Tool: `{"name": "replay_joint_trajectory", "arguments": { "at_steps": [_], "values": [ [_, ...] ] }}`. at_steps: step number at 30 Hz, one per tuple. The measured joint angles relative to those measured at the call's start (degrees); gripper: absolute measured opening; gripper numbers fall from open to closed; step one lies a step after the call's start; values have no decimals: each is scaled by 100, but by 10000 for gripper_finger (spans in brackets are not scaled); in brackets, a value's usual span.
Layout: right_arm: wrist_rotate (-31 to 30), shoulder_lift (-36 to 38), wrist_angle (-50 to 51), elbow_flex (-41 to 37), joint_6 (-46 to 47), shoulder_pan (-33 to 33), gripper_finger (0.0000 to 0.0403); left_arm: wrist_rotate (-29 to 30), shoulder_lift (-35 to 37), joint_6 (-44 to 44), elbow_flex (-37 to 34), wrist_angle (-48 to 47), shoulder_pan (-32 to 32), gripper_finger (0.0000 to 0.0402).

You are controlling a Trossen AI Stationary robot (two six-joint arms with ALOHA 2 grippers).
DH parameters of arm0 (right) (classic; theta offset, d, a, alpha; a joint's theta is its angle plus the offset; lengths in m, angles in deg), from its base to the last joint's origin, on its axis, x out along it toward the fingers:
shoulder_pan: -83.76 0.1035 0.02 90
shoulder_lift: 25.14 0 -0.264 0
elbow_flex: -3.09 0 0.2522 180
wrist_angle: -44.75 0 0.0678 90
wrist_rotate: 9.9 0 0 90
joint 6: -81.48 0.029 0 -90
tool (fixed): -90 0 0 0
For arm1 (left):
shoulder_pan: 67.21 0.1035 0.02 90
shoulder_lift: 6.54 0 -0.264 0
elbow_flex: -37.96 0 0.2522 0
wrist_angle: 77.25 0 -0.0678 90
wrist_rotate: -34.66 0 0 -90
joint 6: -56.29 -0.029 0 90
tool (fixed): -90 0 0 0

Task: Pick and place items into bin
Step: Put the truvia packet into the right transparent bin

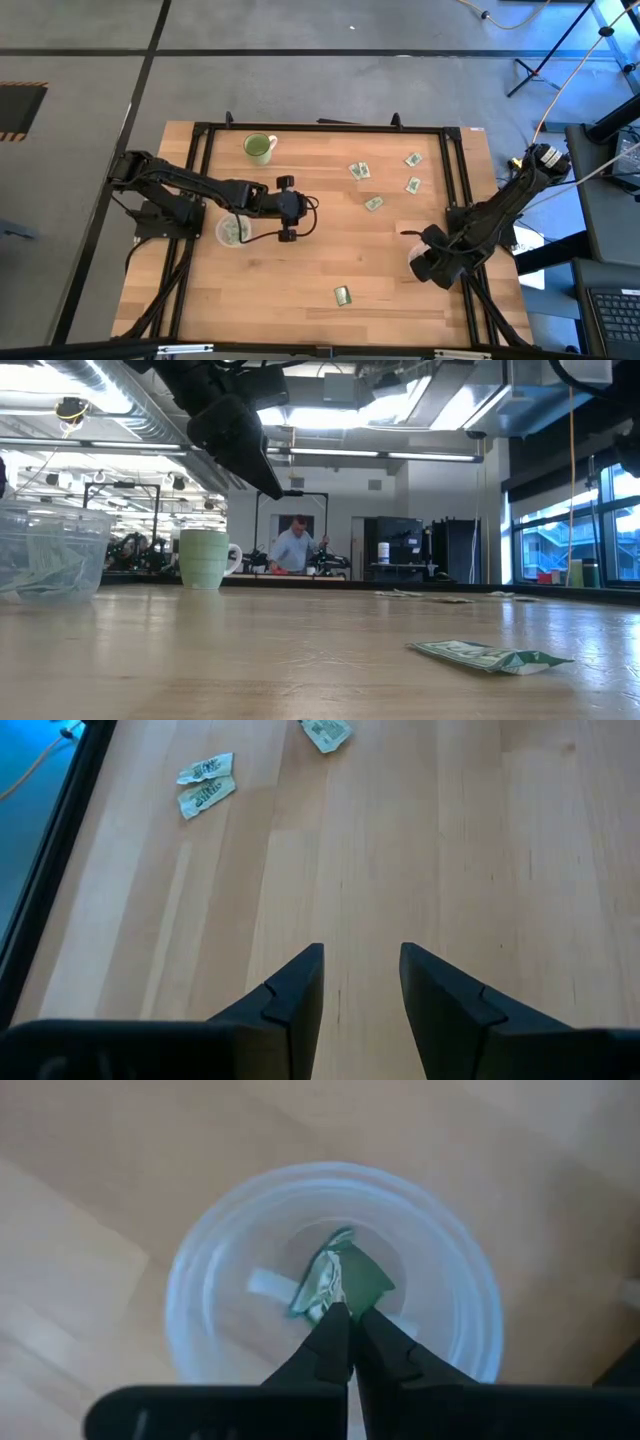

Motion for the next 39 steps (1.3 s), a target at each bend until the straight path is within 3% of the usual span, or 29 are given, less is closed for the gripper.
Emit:
{"name": "replay_joint_trajectory", "arguments": {
  "at_steps": [8, 17, 27, 29, 35, 39],
  "values": [
    [34, 2, -92, -76, -9, 0, 42, -140, -2, 96, 0, 1, -2, 127],
    [215, 0, 183, 118, 235, -2, 125, -266, -2, 35, 0, 1, 0, 127],
    [-34, 2, 1283, 1043, 277, -1, 135, -299, -4, -82, 0, 77, -20, 127],
    [-311, 2, 1368, 1188, 236, -1, 133, -611, -4, -410, 0, 334, -20, 127],
    [-1038, 2, 1407, 1308, -46, -3, 133, -2700, -4, -1516, 0, 1549, -185, 127],
    [-1100, 2, 1403, 1308, -48, -13, 133, -2935, -43, -1621, 0, 1965, -420, 127]
  ]
}}
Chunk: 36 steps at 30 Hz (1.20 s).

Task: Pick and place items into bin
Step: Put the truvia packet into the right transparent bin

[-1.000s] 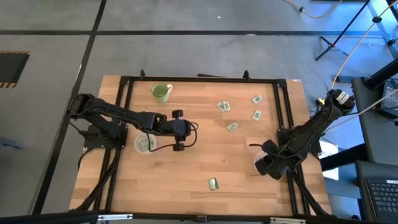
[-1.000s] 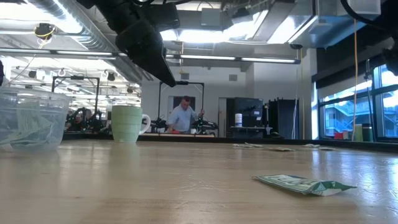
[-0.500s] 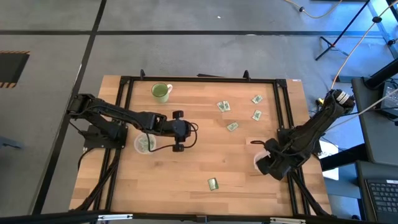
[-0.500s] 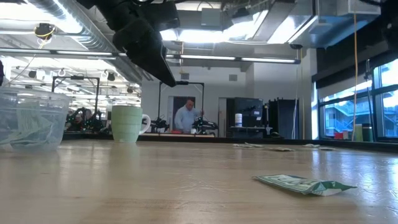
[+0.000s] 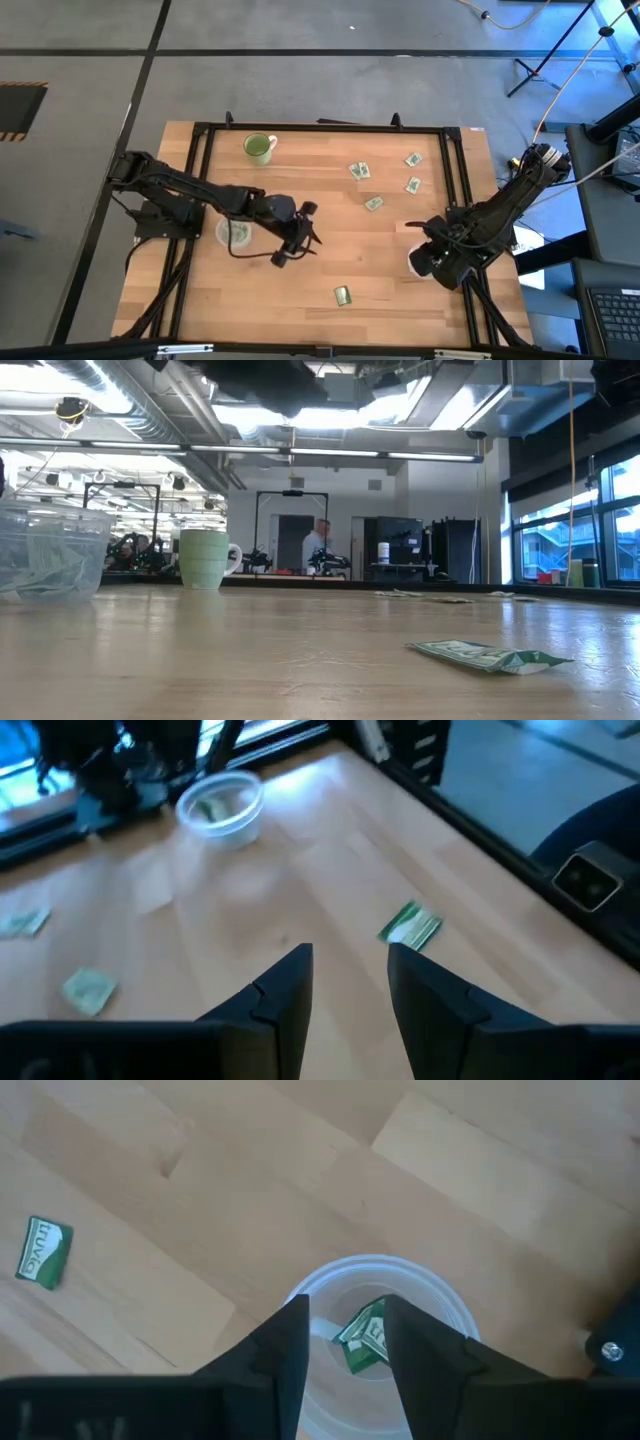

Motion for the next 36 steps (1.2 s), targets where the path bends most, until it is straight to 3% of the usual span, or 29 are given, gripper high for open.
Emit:
{"name": "replay_joint_trajectory", "arguments": {
  "at_steps": [10, 20, 28, 36],
  "values": [
    [-198, 0, 0, 0, 1, 0, 133, -485, -1229, -162, 0, 1151, -677, 127],
    [-364, 0, -62, 0, -1, 0, 133, -218, -2448, -89, 53, 3016, -954, 127],
    [-367, -2, -249, -4, -3, 0, 133, 0, -3218, -35, 607, 3076, -907, 127],
    [-369, -2, -249, -4, -5, 0, 133, -18, -3528, -29, 815, 2788, -782, 127]
  ]
}}
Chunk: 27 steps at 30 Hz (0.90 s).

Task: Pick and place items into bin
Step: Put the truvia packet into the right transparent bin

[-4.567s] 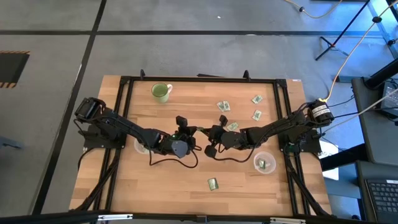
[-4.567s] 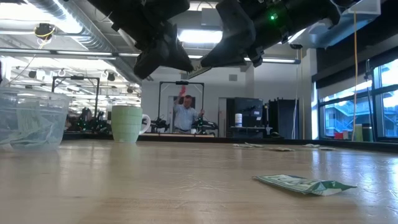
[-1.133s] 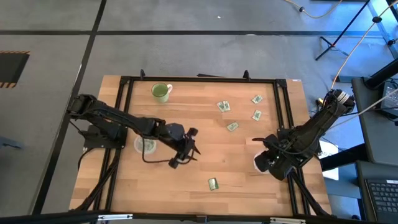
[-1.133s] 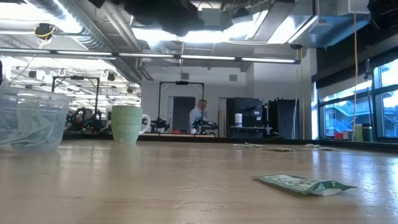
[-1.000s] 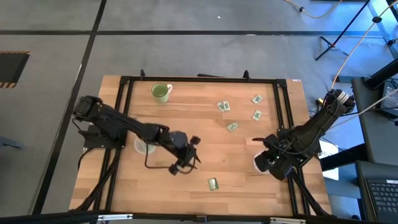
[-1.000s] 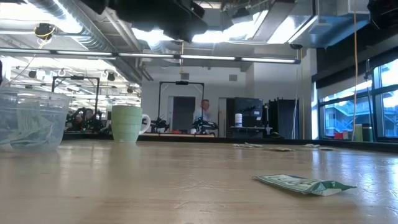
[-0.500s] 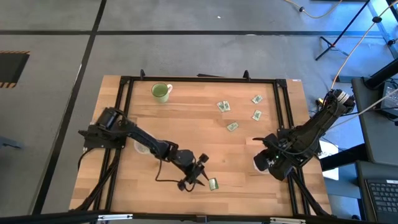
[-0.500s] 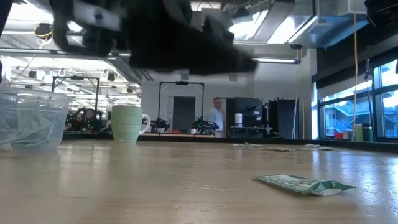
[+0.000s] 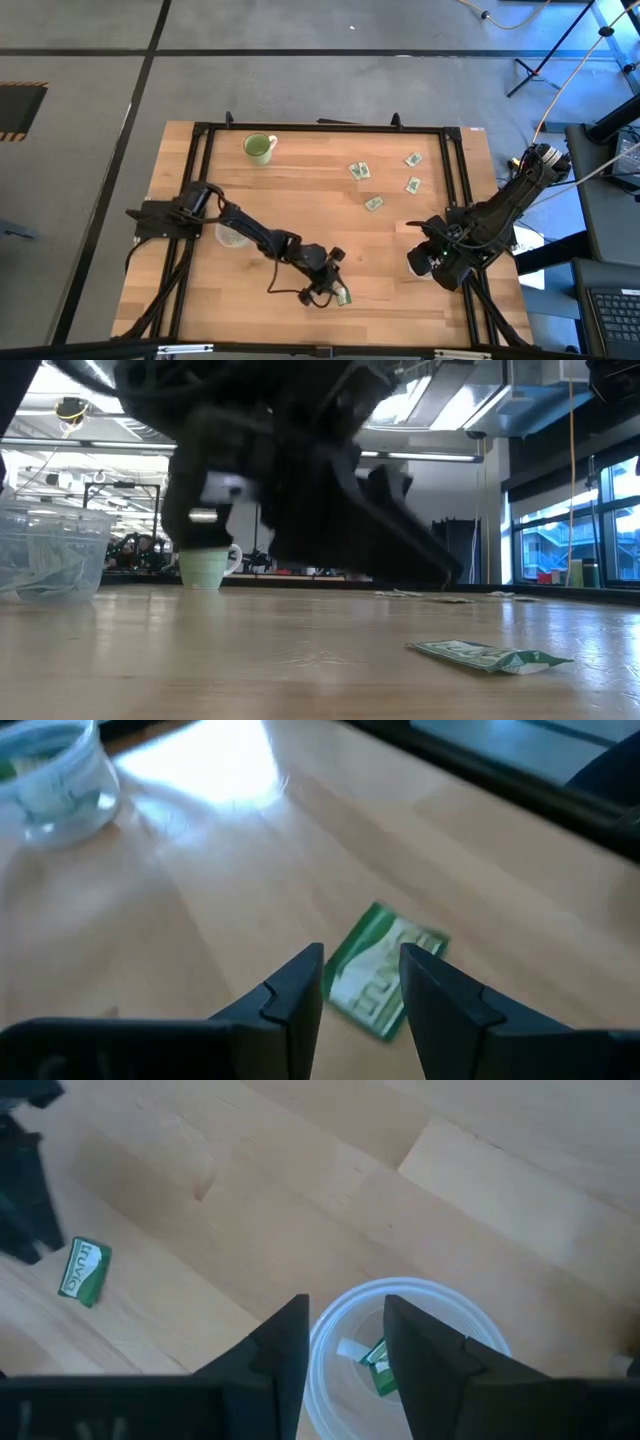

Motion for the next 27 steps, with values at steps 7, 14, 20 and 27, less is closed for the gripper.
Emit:
{"name": "replay_joint_trajectory", "arguments": {
  "at_steps": [7, 14, 20, 27],
  "values": [
    [2, 0, 0, 0, 0, 0, 133, -13, -281, 70, 0, -24, 60, 127],
    [2, 0, 0, 0, 0, 0, 133, -155, -384, 267, 7, 71, 70, 127],
    [2, 0, 0, 0, 0, 0, 133, -155, -387, 278, 7, 38, 70, 117],
    [4, 0, 0, 0, 0, 0, 133, -157, -385, 400, 20, -200, 82, 59]
  ]
}}
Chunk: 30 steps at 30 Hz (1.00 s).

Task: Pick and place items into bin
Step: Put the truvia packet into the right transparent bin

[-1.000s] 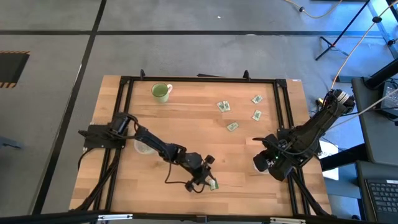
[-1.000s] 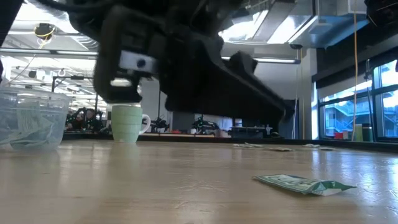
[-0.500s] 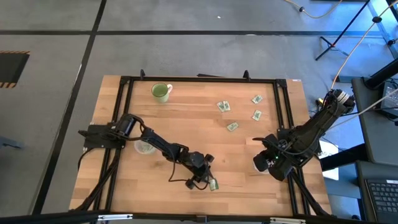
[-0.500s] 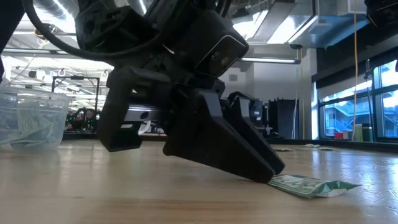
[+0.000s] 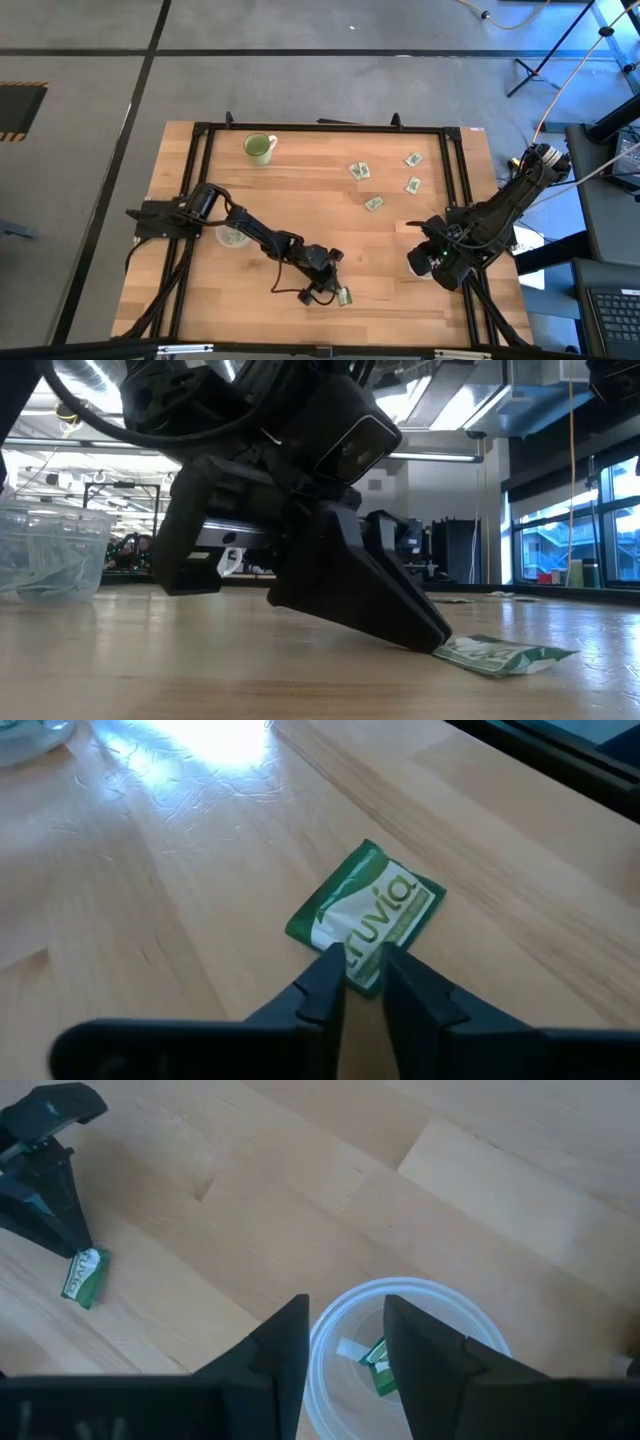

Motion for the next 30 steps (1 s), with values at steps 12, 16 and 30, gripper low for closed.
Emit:
{"name": "replay_joint_trajectory", "arguments": {
  "at_steps": [12, 16, 30],
  "values": [
    [-102, 0, -72, -4, -11, 2, 133, -24, 47, -5, -5, -257, 138, 2],
    [-710, 0, -734, -7, -914, 1, 133, -29, 199, -11, -27, -429, 223, 2],
    [-2177, -22, -4470, -4, -6274, -122, 133, 1846, 1428, -92, -44, -1371, 631, 2]
  ]
}}
